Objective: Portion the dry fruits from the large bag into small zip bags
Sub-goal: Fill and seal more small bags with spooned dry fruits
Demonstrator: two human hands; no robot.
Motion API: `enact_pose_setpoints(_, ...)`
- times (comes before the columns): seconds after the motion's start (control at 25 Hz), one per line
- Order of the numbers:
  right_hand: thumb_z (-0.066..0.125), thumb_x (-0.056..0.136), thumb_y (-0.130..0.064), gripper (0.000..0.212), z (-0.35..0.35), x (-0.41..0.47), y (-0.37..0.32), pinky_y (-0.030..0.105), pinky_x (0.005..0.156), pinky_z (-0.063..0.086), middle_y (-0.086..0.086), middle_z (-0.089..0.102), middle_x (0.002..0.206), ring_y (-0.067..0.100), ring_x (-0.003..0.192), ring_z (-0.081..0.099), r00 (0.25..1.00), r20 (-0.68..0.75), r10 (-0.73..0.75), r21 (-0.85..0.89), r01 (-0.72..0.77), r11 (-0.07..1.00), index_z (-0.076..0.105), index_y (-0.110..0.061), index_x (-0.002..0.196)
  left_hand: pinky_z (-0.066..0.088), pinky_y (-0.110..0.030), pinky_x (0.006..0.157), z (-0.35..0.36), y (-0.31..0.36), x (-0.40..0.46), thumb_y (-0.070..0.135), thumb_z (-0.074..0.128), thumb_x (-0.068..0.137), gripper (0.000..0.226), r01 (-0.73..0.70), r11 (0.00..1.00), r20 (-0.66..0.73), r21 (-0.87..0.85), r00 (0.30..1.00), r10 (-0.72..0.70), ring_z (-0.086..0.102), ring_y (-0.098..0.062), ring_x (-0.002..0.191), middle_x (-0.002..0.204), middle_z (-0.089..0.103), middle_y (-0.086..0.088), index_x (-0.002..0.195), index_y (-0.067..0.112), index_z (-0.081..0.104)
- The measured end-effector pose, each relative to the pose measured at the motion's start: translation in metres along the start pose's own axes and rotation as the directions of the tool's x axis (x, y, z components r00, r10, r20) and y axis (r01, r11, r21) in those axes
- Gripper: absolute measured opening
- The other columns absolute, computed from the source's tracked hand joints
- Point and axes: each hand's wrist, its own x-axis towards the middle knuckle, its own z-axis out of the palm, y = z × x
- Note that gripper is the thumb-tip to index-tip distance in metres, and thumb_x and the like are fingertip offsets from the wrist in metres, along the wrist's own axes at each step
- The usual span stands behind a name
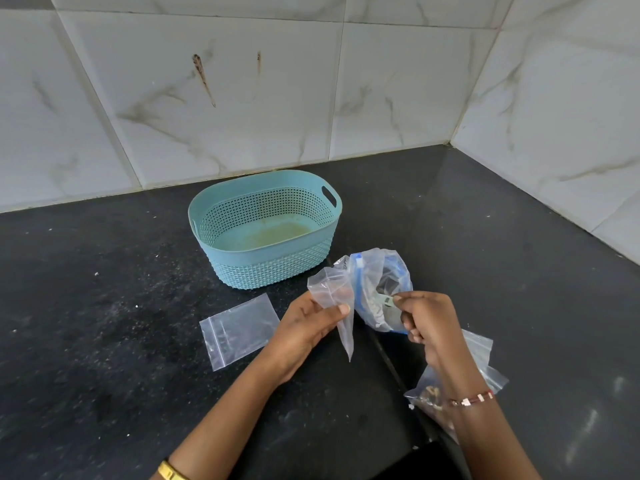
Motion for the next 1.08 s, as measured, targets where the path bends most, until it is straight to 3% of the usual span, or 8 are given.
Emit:
enact_pose_setpoints(0.2,0.056,0.089,-0.009,0.014,-0.007,0.006,0.002,0.018,0.036,0.025,-0.004,0.039,0.03,0.011,0.038,0.028,0.997,0.033,0.073,0.071,-0.076,0.995,0.065,-0.004,0.099,0.051,-0.022,0.09,-0.01,0.0,-0.005,0.019,0.074,0.071,0.033,-0.009,0.979,-0.001,0.202,1.0,0.009,0.066,-0.01,0.1,0.102,0.073,0.002,0.103,0.02,0.064)
enact_pose_setpoints(0.36,0.054,0.09,-0.008,0.017,-0.013,0.004,0.001,0.018,0.036,0.024,-0.003,0.037,0.031,0.01,0.036,0.026,0.997,0.053,0.06,0.093,-0.065,0.994,0.064,-0.002,0.101,0.047,-0.007,0.075,-0.012,0.003,-0.008,-0.001,0.066,0.079,0.033,-0.016,0.945,-0.032,0.327,0.999,0.028,0.065,0.007,0.089,0.097,0.068,0.014,0.104,0.02,0.06)
enact_pose_setpoints(0.52,0.052,0.09,-0.009,0.017,-0.021,0.001,-0.002,0.017,0.034,0.023,-0.005,0.036,0.029,0.006,0.029,0.026,0.995,0.069,0.077,0.09,-0.083,0.993,0.063,-0.001,0.101,0.045,-0.007,0.082,-0.02,0.002,-0.01,0.012,0.072,0.077,0.033,-0.034,0.851,-0.02,0.524,0.998,0.052,0.061,0.011,0.097,0.1,0.067,0.019,0.1,0.033,0.059)
enact_pose_setpoints(0.72,0.051,0.089,-0.004,0.015,-0.031,-0.007,-0.007,0.012,0.031,0.02,-0.004,0.034,0.028,0.005,0.025,0.024,0.995,0.09,0.033,0.124,-0.044,0.991,0.063,0.002,0.095,0.041,-0.005,0.087,-0.02,-0.004,-0.009,0.029,0.076,0.074,0.04,-0.083,0.688,-0.028,0.721,0.989,0.149,0.057,0.004,0.104,0.113,0.061,0.013,0.111,0.028,0.061)
enact_pose_setpoints(0.84,0.05,0.088,0.0,0.014,-0.037,-0.015,-0.015,0.012,0.031,0.018,-0.003,0.031,0.029,0.006,0.026,0.021,0.995,0.099,-0.028,0.14,0.014,0.99,0.064,0.003,0.087,0.045,-0.014,0.09,-0.017,-0.004,-0.008,0.035,0.075,0.073,0.042,-0.096,0.618,-0.018,0.78,0.984,0.175,0.056,0.002,0.105,0.112,0.059,0.014,0.111,0.029,0.059)
enact_pose_setpoints(1.08,0.052,0.085,0.004,0.016,-0.039,-0.034,-0.035,0.011,0.034,0.017,-0.002,0.03,0.029,0.006,0.027,0.02,0.979,0.164,-0.118,0.15,0.094,0.984,0.064,0.0,0.075,0.047,-0.018,0.088,-0.014,-0.003,-0.008,0.037,0.075,0.073,0.042,-0.108,0.574,-0.015,0.812,0.979,0.204,0.056,0.0,0.102,0.112,0.059,0.013,0.111,0.03,0.058)
